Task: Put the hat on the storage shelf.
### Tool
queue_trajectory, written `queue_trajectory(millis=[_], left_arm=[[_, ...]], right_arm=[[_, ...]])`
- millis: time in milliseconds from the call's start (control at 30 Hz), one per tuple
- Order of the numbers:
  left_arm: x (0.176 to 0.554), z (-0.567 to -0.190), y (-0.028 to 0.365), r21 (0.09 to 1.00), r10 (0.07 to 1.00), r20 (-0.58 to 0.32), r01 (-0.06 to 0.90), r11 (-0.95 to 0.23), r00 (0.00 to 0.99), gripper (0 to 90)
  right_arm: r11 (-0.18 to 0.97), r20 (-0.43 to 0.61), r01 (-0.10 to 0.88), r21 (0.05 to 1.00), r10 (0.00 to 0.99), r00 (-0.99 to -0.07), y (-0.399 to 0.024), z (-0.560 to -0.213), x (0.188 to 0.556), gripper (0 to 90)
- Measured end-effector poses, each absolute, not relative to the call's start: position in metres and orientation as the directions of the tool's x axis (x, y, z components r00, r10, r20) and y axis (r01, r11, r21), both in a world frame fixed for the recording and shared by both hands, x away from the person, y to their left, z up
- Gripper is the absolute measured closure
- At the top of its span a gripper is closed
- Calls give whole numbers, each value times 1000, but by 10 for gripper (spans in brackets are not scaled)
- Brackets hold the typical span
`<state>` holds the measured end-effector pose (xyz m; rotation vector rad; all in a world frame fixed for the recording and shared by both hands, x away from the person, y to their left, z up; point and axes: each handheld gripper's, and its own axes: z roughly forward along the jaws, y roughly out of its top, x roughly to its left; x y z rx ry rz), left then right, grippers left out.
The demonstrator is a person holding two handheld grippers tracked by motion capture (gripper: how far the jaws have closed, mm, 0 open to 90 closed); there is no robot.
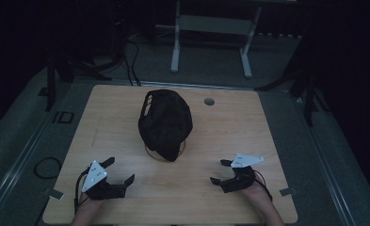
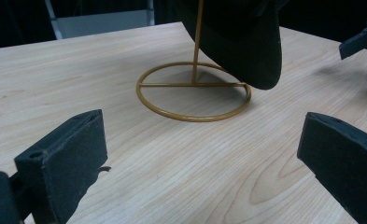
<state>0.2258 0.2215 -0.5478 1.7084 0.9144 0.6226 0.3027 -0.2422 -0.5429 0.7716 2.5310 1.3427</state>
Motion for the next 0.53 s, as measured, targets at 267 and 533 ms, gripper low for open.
queue_trajectory(millis=[267, 533], left_arm=[[226, -548, 222, 947, 821, -27, 277, -162, 570, 21], [226, -549, 221, 947, 819, -29, 278, -162, 574, 21]], right_arm=[[452, 81, 374, 810, 544, -835, -252, -546, 302, 136], [462, 71, 371, 805, 546, -835, -251, -547, 302, 135]])
